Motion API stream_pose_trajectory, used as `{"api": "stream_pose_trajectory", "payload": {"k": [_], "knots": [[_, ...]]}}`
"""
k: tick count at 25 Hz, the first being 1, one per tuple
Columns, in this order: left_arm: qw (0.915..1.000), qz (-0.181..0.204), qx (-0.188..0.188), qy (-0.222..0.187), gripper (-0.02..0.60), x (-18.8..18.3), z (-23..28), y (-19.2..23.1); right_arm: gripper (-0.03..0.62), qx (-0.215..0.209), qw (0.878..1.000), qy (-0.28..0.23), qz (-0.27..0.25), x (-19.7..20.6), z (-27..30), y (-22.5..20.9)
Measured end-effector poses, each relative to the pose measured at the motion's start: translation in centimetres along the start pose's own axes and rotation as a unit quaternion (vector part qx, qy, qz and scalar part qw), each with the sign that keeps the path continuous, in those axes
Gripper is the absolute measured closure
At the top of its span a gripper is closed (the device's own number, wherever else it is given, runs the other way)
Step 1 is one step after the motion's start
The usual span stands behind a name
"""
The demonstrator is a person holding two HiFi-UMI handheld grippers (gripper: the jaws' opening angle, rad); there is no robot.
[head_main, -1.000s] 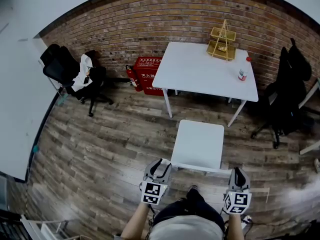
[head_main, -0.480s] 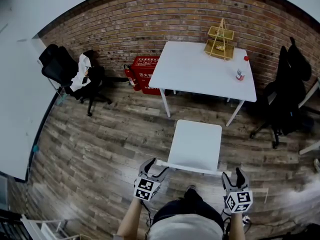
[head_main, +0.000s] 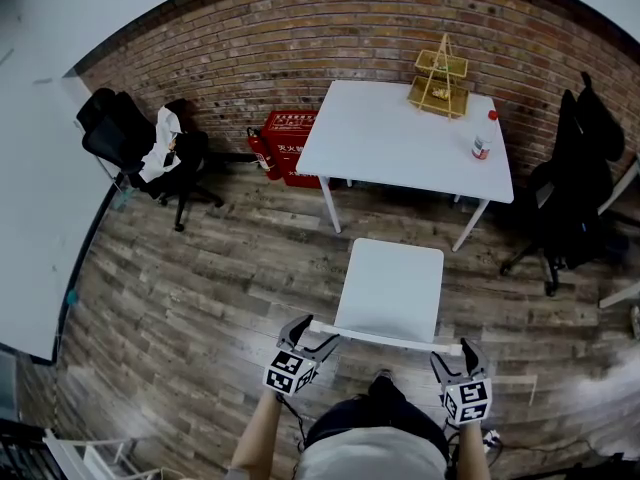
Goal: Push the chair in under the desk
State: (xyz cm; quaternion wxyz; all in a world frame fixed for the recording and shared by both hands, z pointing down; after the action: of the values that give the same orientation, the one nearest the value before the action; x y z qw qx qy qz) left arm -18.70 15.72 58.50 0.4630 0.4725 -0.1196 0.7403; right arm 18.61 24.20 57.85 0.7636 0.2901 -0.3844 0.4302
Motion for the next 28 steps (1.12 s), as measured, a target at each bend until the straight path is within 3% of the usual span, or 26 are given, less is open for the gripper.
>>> {"api": "stream_pose_trajectory", "payload": {"k": [6,16,28], "knots": [[0.9991,0.013,0.033,0.024,0.25,0.6,0.1,-0.1,0.287,-0.003,1.0,0.021,-0.014,0.4,0.6,0.1],[0.9977,0.026,0.037,0.051,0.247,0.6,2.0,0.4,0.287,0.004,1.0,0.022,-0.009,0.4,0.9,0.2],[0.9986,0.028,0.026,0.037,0.241,0.9,2.1,0.3,0.286,0.009,0.999,0.031,-0.015,0.3,0.9,0.1]]}}
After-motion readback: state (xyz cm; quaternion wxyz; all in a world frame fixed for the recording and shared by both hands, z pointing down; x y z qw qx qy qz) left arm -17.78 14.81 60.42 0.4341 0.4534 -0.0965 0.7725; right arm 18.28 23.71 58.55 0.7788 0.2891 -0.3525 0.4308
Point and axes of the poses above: the fingertips, and each gripper's own axes: z forward along the fingers, y to its left, x out of its underside, the point moved 10 cm from there along -z, backward along the fingers, and after that the axes turned 11 degrees about -z, right-handed, at the moved point
